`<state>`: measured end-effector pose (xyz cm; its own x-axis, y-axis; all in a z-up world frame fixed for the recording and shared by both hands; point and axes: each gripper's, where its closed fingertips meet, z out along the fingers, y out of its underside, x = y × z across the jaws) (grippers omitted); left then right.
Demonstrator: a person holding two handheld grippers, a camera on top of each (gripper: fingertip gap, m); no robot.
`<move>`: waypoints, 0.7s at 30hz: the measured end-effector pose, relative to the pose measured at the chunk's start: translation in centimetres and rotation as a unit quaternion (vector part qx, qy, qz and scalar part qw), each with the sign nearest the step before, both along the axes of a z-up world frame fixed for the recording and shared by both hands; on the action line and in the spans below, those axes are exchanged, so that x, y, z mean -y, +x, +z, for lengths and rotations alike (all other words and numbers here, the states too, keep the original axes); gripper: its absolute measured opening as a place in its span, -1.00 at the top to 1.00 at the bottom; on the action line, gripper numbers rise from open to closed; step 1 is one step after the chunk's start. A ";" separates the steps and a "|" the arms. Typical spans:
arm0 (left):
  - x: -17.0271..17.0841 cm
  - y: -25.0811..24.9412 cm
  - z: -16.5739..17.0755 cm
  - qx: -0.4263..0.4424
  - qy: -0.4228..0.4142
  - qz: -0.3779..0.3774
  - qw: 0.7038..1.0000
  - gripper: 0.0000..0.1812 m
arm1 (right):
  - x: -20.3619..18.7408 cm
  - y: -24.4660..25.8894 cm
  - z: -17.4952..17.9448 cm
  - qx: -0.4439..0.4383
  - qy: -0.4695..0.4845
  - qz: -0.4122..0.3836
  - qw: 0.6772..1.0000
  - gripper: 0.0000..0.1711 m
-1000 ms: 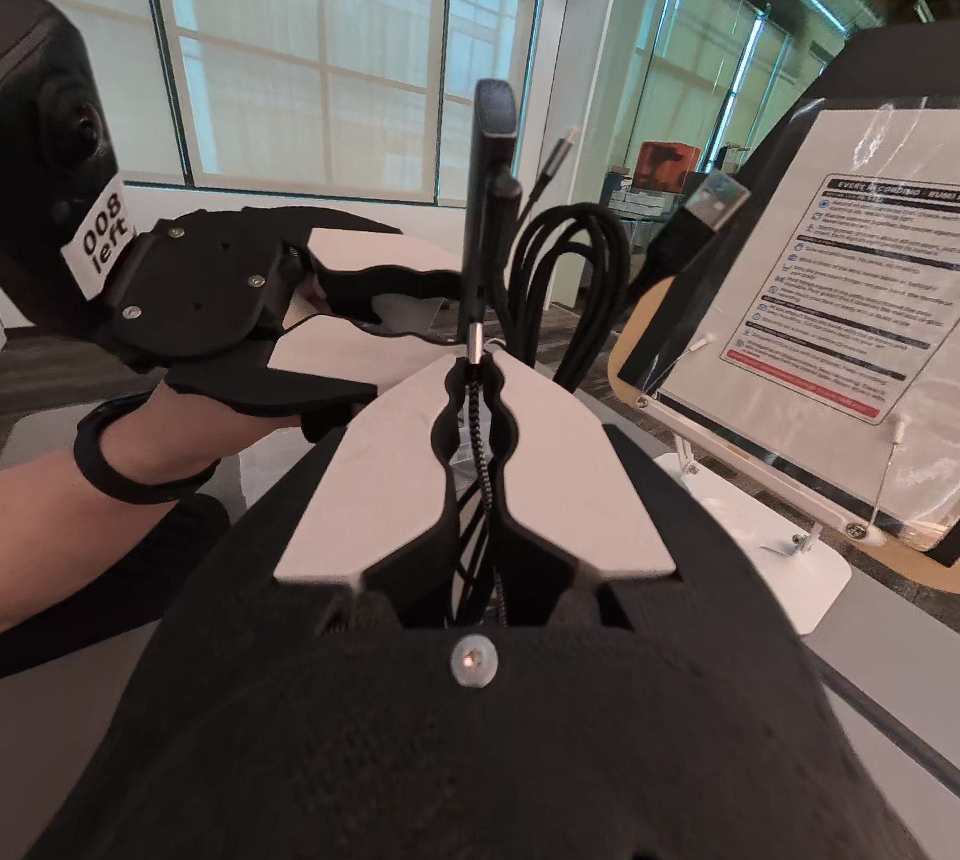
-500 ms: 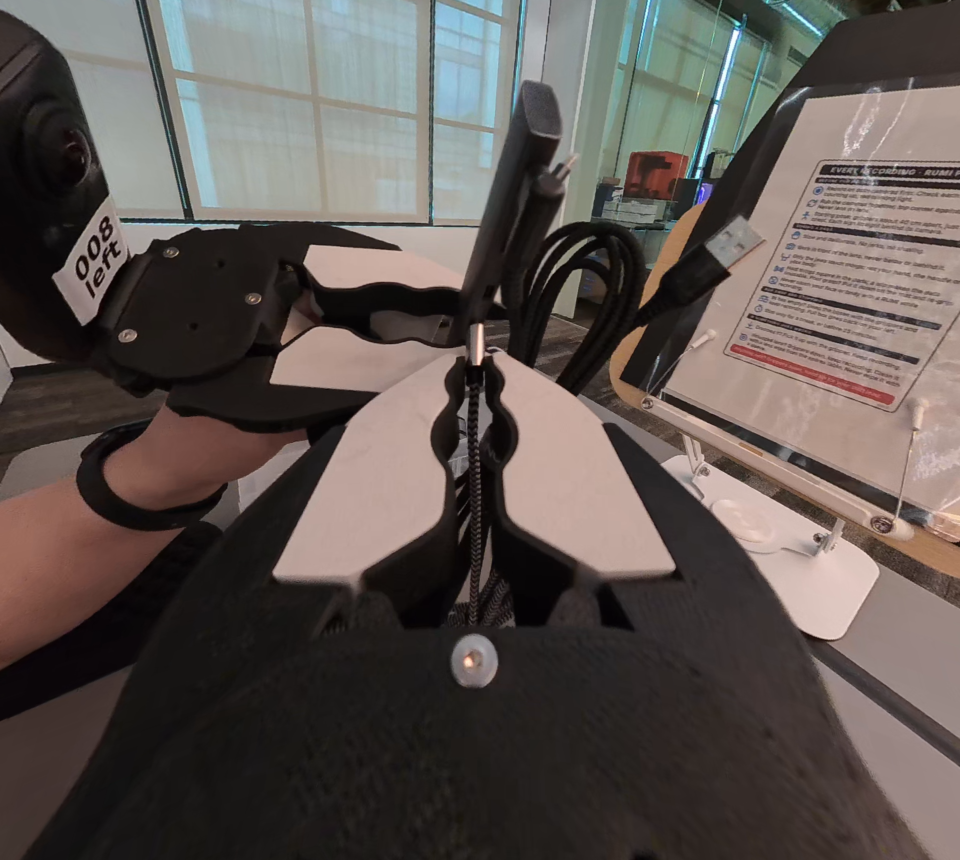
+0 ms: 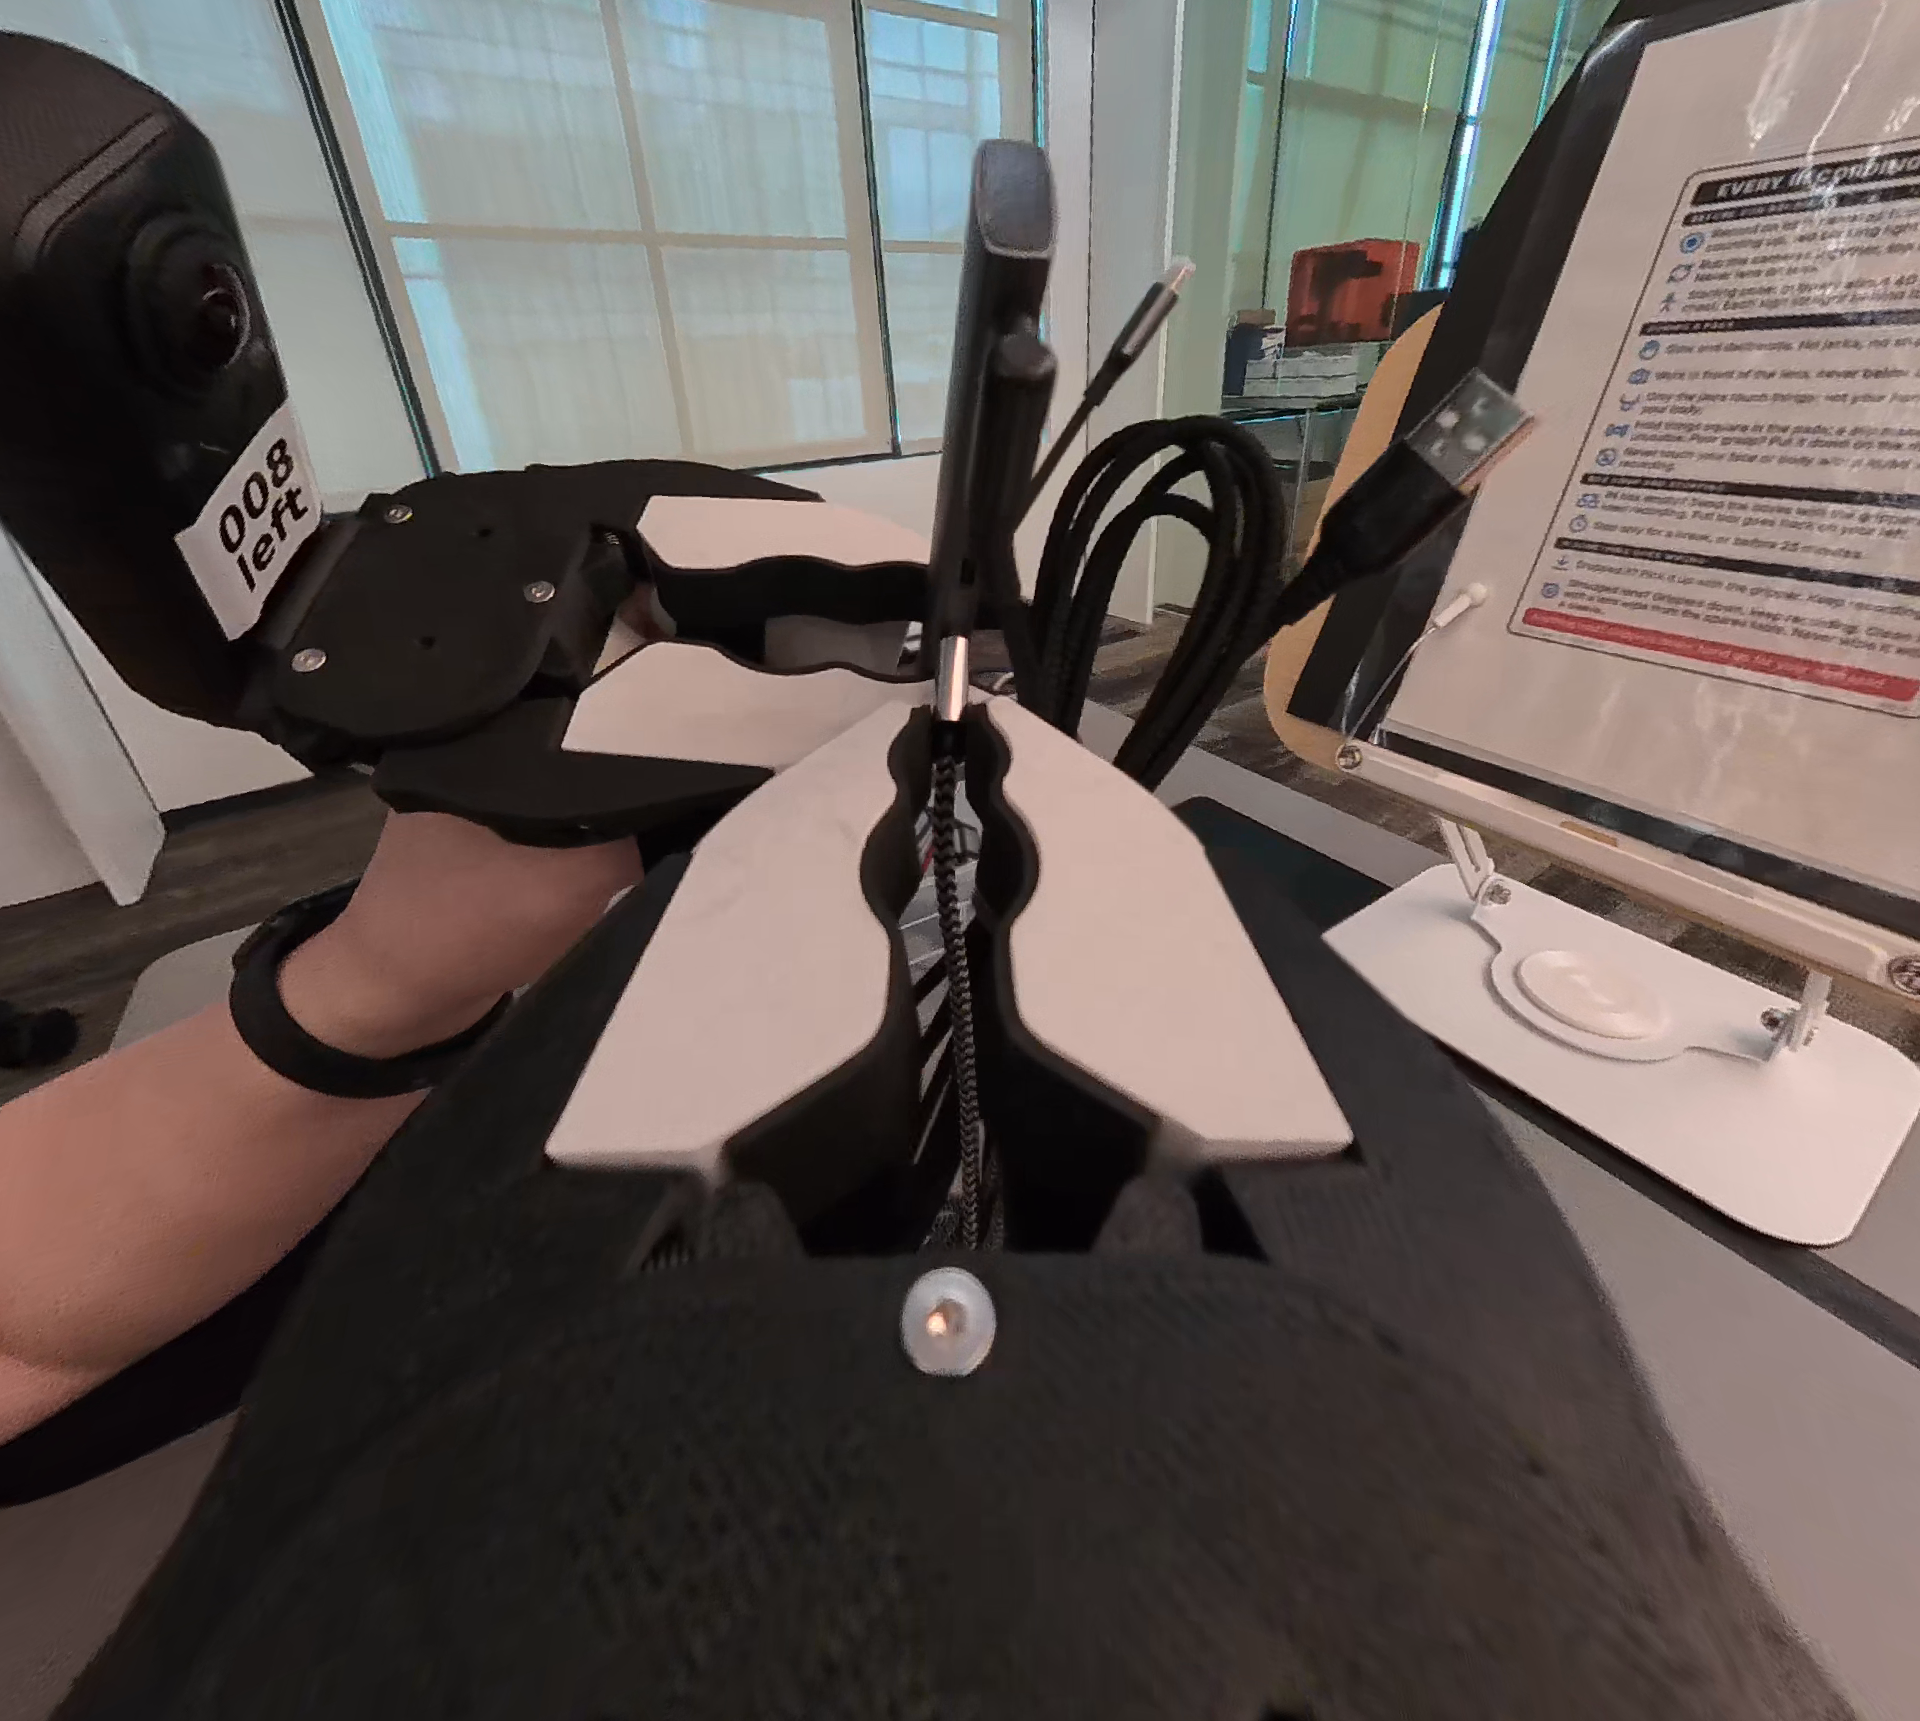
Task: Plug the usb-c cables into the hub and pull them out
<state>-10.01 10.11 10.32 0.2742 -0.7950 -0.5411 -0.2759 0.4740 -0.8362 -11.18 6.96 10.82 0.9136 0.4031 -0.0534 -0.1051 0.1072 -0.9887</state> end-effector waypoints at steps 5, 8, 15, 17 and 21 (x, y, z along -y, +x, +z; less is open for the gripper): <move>0.2 0.1 0.0 0.003 -0.028 -0.016 0.999 0.73 | 0.1 0.0 0.1 -0.004 0.012 -0.006 1.000 0.91; 0.3 -0.1 0.1 -0.005 -0.030 -0.021 0.999 0.73 | 0.3 -0.2 0.2 0.002 0.013 -0.006 1.000 0.91; -2.9 -2.6 2.3 0.015 0.061 0.096 0.993 0.75 | 0.8 -0.2 0.0 0.018 -0.002 0.002 1.000 0.92; -6.1 -6.8 4.8 0.074 0.001 0.116 0.991 0.74 | 1.1 0.2 -0.2 0.014 -0.005 -0.001 1.000 0.92; -7.6 -14.0 8.7 0.168 -0.108 0.064 0.978 0.75 | 1.9 0.8 1.4 0.022 -0.003 0.014 1.000 0.92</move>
